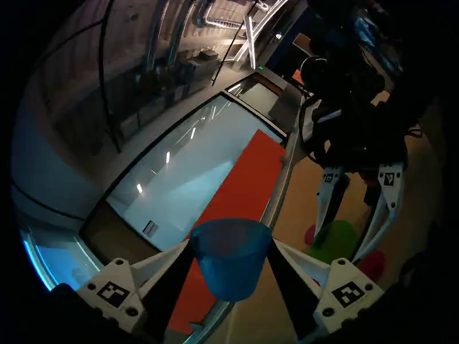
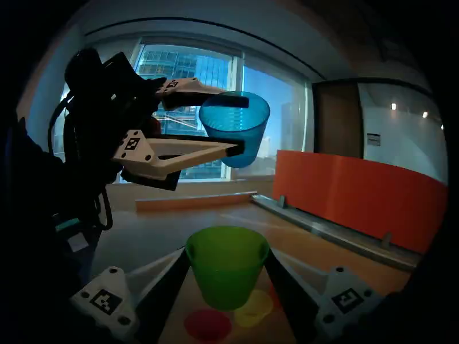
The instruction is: Pour water
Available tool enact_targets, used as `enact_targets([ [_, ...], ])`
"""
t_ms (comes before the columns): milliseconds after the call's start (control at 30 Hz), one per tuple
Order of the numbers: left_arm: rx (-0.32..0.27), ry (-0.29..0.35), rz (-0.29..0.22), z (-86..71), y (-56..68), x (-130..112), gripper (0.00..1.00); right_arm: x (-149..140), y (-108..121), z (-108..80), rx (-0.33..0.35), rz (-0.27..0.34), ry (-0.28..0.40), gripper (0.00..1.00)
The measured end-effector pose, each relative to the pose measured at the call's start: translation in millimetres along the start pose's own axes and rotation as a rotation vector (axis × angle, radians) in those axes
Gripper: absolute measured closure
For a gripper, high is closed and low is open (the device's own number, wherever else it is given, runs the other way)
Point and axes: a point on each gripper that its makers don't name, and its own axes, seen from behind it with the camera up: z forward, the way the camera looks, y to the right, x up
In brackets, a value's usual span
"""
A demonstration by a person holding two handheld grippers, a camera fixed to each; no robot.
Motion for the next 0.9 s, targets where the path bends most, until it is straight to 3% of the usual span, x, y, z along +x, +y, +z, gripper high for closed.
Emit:
enact_targets([
  [900,0.015,-0.007,0.16,4.3,-2.1,12,0.14,7,1,0.7,-0.006,0.005,0.016,0.09],
])
